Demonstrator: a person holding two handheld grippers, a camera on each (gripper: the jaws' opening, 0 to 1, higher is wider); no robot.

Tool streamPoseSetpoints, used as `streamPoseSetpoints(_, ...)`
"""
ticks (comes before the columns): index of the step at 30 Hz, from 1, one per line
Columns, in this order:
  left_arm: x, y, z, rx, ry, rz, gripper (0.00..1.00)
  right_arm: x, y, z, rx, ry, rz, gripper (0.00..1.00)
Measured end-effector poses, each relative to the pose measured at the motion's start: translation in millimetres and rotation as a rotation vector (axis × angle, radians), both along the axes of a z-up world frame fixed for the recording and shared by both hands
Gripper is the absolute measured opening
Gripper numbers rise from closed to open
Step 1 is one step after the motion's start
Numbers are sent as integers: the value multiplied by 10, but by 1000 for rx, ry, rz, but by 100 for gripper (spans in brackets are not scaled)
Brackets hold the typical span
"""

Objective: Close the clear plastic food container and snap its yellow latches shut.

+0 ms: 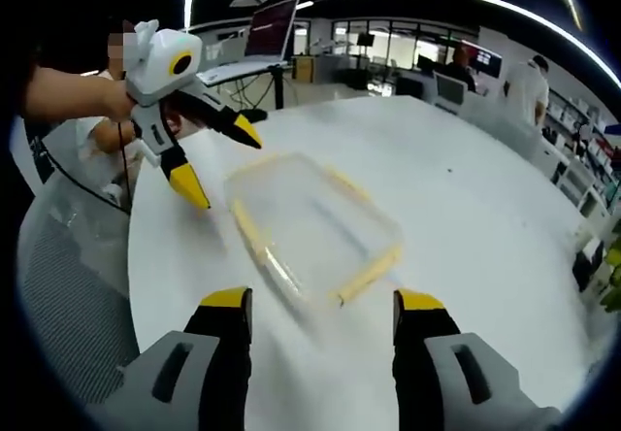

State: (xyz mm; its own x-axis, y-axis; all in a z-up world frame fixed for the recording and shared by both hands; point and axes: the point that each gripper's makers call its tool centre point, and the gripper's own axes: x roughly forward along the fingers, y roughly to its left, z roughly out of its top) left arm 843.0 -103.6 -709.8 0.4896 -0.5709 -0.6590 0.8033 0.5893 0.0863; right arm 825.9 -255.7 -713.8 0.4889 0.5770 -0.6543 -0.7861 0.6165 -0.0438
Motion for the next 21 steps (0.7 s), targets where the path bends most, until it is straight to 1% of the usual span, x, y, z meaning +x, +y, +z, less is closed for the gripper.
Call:
streamPoseSetpoints(5, -121, 72, 93, -28, -15, 21, 62, -92, -66, 66, 5, -23, -14, 58)
streamPoseSetpoints(13, -313, 103, 223, -66, -45, 38, 65, -273, -207, 169, 30, -57, -54, 62)
streamPoseSetpoints(18, -460, 141, 267, -84, -55, 49, 67, -428, -277, 195, 45, -71, -83, 65)
streamPoseSetpoints(21, -545, 181, 307, -110, -60, 73, 70, -518, -322, 184, 54, -71, -102, 66)
